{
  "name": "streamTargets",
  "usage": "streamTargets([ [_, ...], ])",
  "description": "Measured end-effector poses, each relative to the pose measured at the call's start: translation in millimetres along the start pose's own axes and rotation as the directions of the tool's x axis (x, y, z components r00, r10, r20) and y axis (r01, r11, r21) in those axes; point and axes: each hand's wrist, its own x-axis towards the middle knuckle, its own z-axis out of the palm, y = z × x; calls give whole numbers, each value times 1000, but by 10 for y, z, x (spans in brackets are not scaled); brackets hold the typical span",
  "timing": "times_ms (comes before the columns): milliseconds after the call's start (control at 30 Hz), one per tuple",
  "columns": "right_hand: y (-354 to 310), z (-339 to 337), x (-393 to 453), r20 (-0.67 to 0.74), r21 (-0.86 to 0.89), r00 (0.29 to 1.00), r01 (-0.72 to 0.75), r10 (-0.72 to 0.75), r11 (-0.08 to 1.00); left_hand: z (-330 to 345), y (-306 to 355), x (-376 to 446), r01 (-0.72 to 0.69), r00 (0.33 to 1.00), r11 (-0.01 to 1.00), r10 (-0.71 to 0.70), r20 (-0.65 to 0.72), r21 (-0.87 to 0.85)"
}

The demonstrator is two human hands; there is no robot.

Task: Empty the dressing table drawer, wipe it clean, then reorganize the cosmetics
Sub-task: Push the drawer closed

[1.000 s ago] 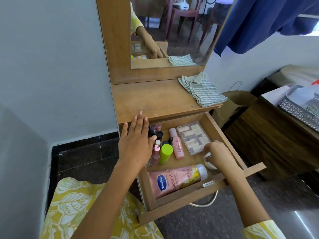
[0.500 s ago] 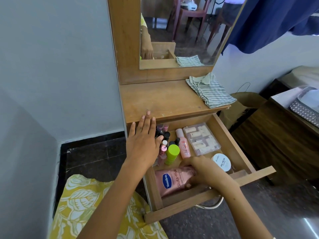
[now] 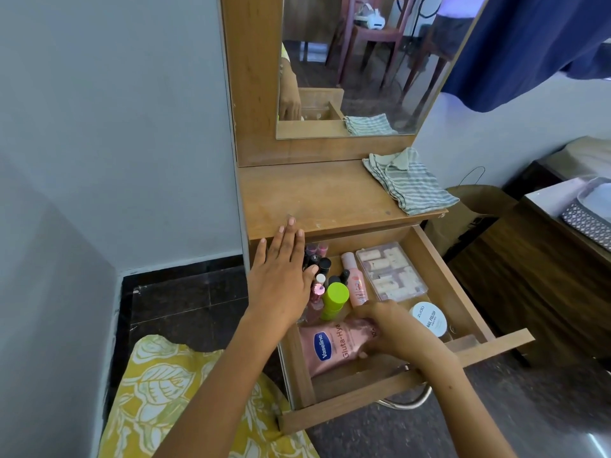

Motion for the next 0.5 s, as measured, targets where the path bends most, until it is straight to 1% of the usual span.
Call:
streamTargets([
  [167,-13,-80,-122,-109,3,994,-6,6,1000,-36,-8,10,-12,1000,1000,12,20,2],
  [267,-46,-147,-280,-233,91,972,22,0,996,-131,13,-38,-15,1000,1000,15,26,-20],
  [333,-96,-174,-447,-354,131,935,86,-34,988,-209,86,-160,-20,999,999,20,-26,-26],
  [400,-135,-176,-628,-464,158,884,141,-53,977,-269,227,-361,-33,992,997,24,-122,-68],
  [467,-147,-118,-864,-565,220,824,186,-30,958,-296,444,-687,-63,977,992,39,-210,-110],
  [500,-142,-56,-992,-622,239,783,202,-10,950,-277,575,-892,-87,969,986,52,-243,-139],
])
